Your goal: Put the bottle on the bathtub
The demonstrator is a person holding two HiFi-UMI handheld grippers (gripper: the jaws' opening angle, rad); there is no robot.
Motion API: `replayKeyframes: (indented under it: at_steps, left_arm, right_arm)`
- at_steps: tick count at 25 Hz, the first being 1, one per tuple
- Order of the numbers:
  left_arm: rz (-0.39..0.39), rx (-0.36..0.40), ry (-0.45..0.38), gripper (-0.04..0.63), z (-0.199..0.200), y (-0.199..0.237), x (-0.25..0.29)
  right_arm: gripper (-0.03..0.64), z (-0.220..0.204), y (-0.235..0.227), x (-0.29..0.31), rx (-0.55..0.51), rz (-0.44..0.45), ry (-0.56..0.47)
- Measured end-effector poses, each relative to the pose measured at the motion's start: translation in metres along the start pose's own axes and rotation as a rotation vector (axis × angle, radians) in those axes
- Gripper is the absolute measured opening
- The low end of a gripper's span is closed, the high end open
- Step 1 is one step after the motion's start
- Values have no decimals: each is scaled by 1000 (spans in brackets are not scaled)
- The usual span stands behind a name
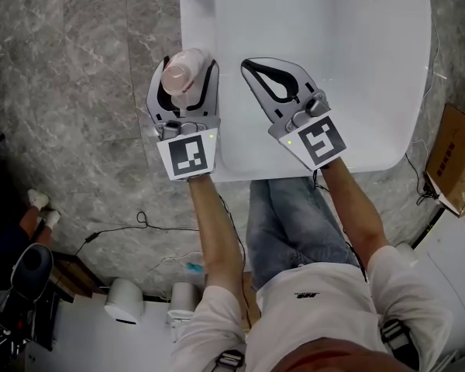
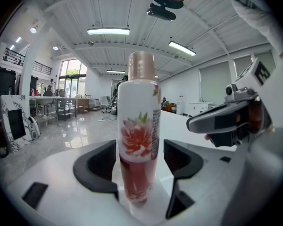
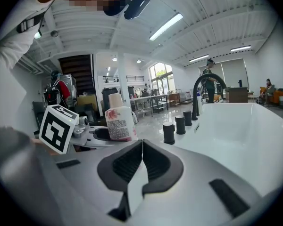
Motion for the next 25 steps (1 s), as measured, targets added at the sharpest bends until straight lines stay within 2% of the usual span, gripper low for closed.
replayKeyframes:
  at_steps: [9,13,19,22,25]
  left_arm:
    - [22,-9,6,298,0,3,-17]
    - [53,-41,-5,298,12,4,-41]
    - [85,-66,-44,295,60,-5,-103]
    - [87,-60,-81,223,92,-12,-134]
    - [95,-53,-119,186,122,-19,-160]
  right_arm:
    - [-5,2,8,-8,-5,1,3]
    - [-5,14,12,-18,-8,2,-3]
    - [-5,60,31,-51,-30,9,-41]
    - [-5,93,44,-73,-56,15,-80]
    - [-5,124,56,-97,-81,25,-111]
Point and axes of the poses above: the fingertips, and each gripper's own axes: x forward along the fingers, y to its left, z out of its top, the point moved 1 cm from there along -x, backward along the fingers, and after that the axes turned 6 degrees about y, right-handed, at the moved point
